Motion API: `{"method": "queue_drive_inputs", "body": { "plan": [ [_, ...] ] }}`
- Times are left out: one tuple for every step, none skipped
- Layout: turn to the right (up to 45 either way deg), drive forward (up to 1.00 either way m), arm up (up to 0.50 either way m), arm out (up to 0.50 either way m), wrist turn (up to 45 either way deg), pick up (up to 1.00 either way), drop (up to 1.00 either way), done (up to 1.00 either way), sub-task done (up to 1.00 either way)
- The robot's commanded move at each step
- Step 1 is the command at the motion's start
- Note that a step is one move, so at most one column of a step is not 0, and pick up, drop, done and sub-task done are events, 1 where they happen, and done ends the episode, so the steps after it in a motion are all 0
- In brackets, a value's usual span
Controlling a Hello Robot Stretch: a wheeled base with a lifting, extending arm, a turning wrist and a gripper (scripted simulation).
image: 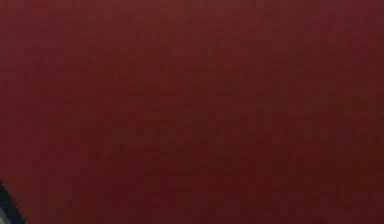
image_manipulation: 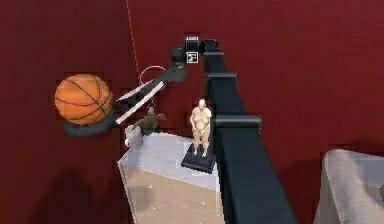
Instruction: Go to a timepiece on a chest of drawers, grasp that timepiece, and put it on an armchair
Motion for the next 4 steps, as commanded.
{"method": "queue_drive_inputs", "body": {
  "plan": [
    [0.0,0.0,0.0,0.0,-21.0,0.0,0.0,0.0,0.0],
    [0.0,0.0,0.0,-0.44,0.0,0.0,0.0,0.0,0.0],
    [-45.0,0.0,0.0,0.0,0.0,0.0,0.0,0.0,0.0],
    [-24.0,0.0,0.0,0.0,0.0,0.0,0.0,0.0,0.0]
  ]
}}
